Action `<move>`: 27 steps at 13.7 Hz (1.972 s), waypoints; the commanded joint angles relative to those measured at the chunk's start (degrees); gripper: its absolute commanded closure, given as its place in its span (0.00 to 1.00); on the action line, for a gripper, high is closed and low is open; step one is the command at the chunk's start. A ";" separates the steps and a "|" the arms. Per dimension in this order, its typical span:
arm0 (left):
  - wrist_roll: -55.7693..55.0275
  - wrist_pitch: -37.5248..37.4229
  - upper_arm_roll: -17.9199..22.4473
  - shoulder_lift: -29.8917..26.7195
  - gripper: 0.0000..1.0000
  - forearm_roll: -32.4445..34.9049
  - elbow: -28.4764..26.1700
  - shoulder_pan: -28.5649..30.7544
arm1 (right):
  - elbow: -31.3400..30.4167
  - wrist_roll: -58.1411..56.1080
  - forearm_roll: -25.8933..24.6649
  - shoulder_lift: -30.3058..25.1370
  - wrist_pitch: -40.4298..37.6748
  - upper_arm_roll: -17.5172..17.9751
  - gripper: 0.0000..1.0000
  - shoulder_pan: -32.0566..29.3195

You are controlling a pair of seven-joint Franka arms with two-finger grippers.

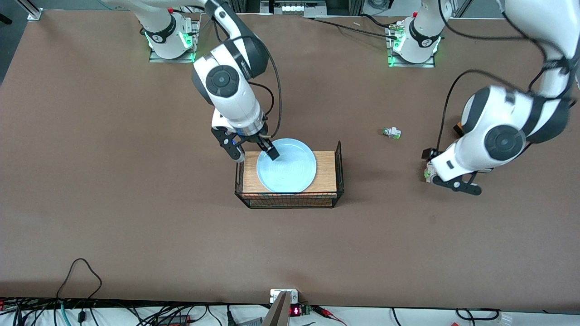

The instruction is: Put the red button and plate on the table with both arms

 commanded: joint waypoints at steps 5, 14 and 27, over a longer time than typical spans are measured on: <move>0.47 -17.92 1.59 -6.38 0.00 -5.68 15.34 -0.25 | 1.17 1.17 0.17 1.23 0.13 -0.08 0.88 -0.01; -2.26 -4.21 21.21 -21.07 0.00 -13.25 -2.41 -14.94 | 1.17 -1.20 0.00 0.79 -0.49 0.01 1.00 0.51; 2.67 -4.73 21.39 -20.38 0.00 -13.25 -1.89 -13.70 | 3.27 -17.25 4.30 -14.33 -11.28 -0.69 1.00 -7.11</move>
